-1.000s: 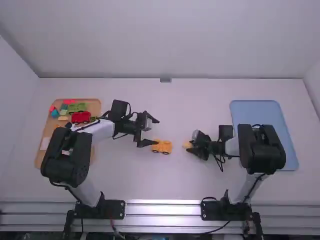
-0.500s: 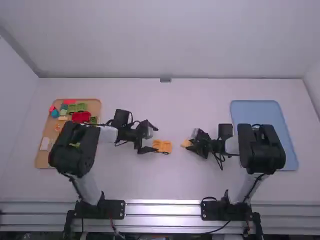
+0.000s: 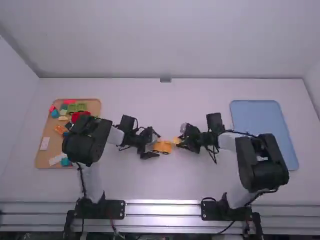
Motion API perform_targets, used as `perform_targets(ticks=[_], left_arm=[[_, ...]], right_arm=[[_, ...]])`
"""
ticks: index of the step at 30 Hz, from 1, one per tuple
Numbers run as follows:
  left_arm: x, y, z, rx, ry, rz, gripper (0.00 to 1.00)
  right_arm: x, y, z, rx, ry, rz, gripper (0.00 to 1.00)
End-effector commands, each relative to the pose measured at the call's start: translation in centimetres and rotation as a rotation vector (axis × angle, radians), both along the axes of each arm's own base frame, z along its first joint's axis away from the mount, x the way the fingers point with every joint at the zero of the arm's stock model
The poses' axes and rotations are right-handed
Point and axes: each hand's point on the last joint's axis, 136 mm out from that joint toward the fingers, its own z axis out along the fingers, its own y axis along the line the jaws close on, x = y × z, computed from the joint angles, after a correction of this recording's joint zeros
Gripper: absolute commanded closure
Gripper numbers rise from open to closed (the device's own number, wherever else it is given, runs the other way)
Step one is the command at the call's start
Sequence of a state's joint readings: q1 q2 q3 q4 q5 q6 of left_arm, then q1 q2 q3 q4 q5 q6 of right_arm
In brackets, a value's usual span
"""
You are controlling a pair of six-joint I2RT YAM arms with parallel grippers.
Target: Assemble lego blocks to make yellow taxi
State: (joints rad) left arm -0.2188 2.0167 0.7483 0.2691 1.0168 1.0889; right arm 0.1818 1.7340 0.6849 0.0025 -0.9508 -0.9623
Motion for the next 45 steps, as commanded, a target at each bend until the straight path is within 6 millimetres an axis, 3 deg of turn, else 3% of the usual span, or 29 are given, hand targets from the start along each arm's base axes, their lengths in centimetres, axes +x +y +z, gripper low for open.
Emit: perform_targets(ticks=[1, 5, 12, 27, 45], left_arm=[[0.1, -0.6, -0.9, 0.03, -0.013, -0.012, 0.08], [0.1, -0.4, -1.4, 0.057, -0.003, 0.002, 0.38], [0.1, -0.5, -1.4, 0.054, 0.034, 0.025, 0.51], [0.1, -0.5, -1.4, 0.055, 0.036, 0.023, 0.51], [-0.2, -0.5, -1.5, 0.059, 0.051, 0.022, 0.52]], right_arm=[[0.7, 0.6, 0.5, -0.044, -0.052, 0.012, 0.79], [0.3, 1.1, 0.0, -0.076, -0.055, 0.026, 0.8], [-0.2, 1.9, -1.0, -0.12, -0.067, 0.055, 0.78], [0.1, 3.0, -2.9, -0.204, -0.091, 0.119, 0.8], [0.1, 4.0, -2.5, -0.188, -0.12, 0.138, 0.81]])
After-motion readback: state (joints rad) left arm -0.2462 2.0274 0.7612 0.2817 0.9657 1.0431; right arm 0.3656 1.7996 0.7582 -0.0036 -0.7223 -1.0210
